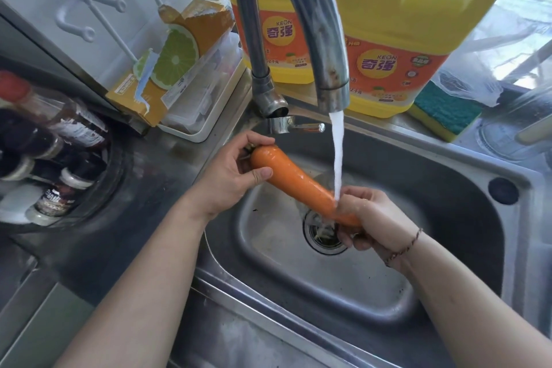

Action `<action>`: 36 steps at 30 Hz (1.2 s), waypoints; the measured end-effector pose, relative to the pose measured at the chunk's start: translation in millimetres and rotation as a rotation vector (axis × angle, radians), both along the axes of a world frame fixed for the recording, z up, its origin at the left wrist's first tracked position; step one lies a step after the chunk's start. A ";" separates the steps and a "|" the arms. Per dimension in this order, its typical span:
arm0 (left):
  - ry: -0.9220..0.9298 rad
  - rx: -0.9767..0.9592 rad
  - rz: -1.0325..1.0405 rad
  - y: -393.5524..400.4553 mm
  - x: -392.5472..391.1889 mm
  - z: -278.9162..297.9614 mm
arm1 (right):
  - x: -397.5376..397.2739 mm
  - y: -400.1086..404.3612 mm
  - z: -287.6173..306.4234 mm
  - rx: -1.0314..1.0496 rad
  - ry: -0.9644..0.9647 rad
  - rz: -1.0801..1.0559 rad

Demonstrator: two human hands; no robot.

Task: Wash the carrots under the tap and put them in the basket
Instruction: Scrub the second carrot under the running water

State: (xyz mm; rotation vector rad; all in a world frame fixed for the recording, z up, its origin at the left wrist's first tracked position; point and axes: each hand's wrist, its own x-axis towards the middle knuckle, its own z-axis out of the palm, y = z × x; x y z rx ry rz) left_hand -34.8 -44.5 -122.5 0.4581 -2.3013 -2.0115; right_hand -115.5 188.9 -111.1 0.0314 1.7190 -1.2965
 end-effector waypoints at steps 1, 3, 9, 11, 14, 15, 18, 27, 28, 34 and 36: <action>0.000 0.004 -0.009 0.9 0.2 0.2 | -0.8 -1.1 0.2 0.010 0.012 0.008; 0.002 0.005 -0.031 2.5 -0.3 1.3 | -1.7 -3.3 -0.5 0.023 0.037 0.021; 0.005 -0.003 -0.026 -5.3 -2.2 3.3 | -1.8 1.1 -0.4 -0.076 0.013 -0.001; 0.008 0.000 -0.022 -5.4 -2.3 2.2 | -4.1 0.6 -0.3 -0.089 -0.013 -0.007; 0.005 0.010 -0.026 -6.4 -2.4 2.0 | -5.6 -0.9 0.3 -0.088 -0.006 0.017; 0.002 0.012 -0.026 -7.0 -2.3 2.0 | -5.3 -0.9 1.1 -0.093 -0.001 0.028; -0.003 0.053 0.007 -7.7 -0.9 0.9 | -4.0 1.0 6.8 -0.184 -0.072 -0.002; 0.018 0.142 0.059 -7.3 2.1 -9.8 | -3.2 0.2 20.0 -0.288 -0.168 -0.066; 0.024 0.107 0.050 -6.6 2.5 -10.2 | -1.9 -1.3 18.4 -0.247 -0.140 -0.090; 0.071 0.055 0.069 -3.2 1.6 -11.3 | 6.2 -3.9 6.9 -0.126 0.027 -0.206; 0.089 0.069 0.081 -5.2 1.9 -11.4 | 6.0 -0.9 6.9 -0.200 -0.003 -0.207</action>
